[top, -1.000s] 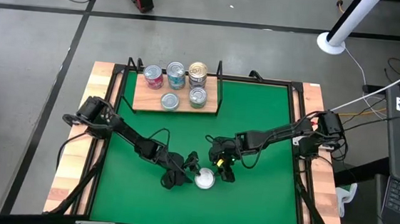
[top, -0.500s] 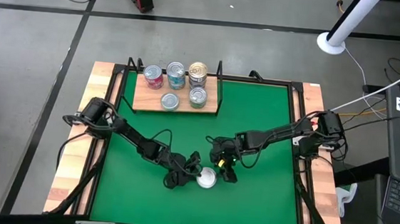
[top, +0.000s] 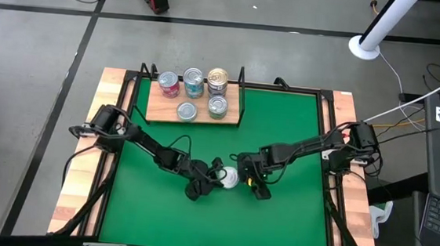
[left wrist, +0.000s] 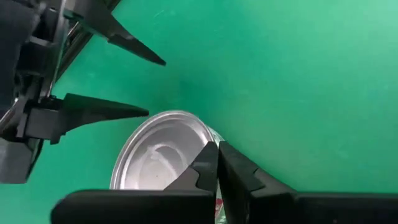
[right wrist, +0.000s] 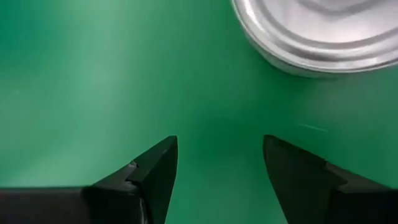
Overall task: Stack canned seafood by type on shelf
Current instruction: Stack the green white tuna can on top of the other green white tuna can on the shelf
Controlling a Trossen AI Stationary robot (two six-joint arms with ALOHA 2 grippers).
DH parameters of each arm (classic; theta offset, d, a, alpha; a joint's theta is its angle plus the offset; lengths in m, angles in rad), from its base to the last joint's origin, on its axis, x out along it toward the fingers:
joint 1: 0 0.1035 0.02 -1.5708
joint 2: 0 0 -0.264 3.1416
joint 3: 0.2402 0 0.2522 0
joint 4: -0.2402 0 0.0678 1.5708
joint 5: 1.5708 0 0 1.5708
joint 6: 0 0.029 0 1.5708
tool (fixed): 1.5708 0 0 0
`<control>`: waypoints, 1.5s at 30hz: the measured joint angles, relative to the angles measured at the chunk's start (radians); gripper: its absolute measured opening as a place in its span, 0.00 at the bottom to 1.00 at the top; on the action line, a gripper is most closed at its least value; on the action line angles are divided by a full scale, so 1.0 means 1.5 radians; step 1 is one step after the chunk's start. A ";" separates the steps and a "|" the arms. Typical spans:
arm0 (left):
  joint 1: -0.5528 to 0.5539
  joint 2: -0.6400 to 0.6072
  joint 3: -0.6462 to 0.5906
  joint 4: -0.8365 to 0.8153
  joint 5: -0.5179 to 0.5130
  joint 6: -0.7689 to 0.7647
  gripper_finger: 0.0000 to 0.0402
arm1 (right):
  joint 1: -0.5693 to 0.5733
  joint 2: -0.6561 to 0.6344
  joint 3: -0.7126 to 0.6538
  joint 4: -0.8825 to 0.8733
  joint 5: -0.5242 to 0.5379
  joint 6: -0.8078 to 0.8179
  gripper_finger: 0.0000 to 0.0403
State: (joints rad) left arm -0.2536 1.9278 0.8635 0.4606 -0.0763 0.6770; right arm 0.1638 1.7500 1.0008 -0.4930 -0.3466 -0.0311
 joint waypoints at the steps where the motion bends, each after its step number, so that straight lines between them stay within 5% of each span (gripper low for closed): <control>1: 0.003 0.000 0.000 0.000 0.000 -0.003 0.01 | 0.000 0.000 0.000 0.000 0.014 0.000 0.59; 15: -0.007 -0.001 0.001 -0.013 -0.019 -0.016 0.00 | -0.001 0.000 0.000 0.021 0.103 0.002 0.59; 27: -0.039 0.004 -0.003 -0.062 -0.017 -0.021 0.00 | -0.001 0.000 0.000 0.043 0.102 0.004 0.59; 40: -0.039 0.002 -0.002 -0.060 -0.023 -0.031 0.02 | 0.000 0.000 0.000 0.119 0.055 0.121 0.59; 45: -0.038 0.002 -0.002 -0.058 -0.084 -0.106 0.05 | 0.000 0.000 0.000 0.134 0.047 0.125 0.59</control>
State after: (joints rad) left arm -0.3114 1.9308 0.8608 0.3737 -0.2020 0.5176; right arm 0.1635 1.7500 1.0004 -0.2925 -0.2755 0.1569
